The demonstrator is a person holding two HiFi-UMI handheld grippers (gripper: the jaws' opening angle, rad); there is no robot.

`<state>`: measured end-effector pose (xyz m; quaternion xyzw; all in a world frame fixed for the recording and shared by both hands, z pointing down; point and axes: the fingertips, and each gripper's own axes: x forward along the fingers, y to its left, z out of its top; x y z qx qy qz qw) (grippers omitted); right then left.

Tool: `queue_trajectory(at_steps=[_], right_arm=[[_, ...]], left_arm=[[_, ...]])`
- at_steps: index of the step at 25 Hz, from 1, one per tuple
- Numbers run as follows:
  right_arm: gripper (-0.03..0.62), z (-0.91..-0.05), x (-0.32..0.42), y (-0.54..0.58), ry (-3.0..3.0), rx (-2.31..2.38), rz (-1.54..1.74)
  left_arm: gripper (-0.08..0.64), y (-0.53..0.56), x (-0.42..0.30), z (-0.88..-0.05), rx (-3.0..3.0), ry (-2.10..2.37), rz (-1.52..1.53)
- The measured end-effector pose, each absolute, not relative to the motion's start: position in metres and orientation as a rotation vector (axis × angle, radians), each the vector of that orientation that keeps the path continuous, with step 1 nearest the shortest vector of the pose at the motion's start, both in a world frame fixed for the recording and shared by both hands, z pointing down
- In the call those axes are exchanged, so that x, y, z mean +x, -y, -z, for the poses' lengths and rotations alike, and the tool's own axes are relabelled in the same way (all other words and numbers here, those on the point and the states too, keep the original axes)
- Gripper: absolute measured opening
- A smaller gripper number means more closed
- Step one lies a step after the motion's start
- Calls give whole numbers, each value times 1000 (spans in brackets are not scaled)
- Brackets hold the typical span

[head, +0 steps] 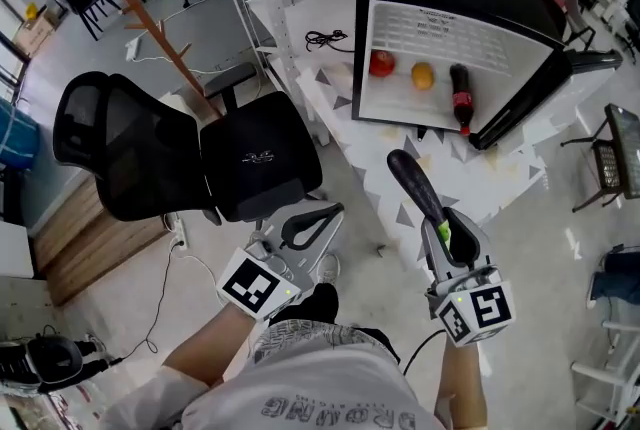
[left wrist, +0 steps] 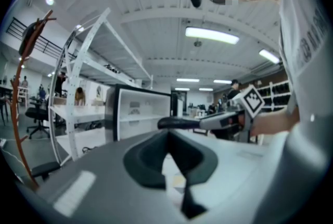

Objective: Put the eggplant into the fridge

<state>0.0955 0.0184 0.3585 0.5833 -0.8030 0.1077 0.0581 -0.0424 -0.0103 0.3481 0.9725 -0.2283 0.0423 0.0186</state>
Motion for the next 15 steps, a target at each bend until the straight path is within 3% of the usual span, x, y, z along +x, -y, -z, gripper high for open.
queue_trajectory(at_steps=[15], right_arm=[[126,-360,92,67,2390,1821,-352]], left_arm=[[6,103,-50,-350,3021,658,-130]])
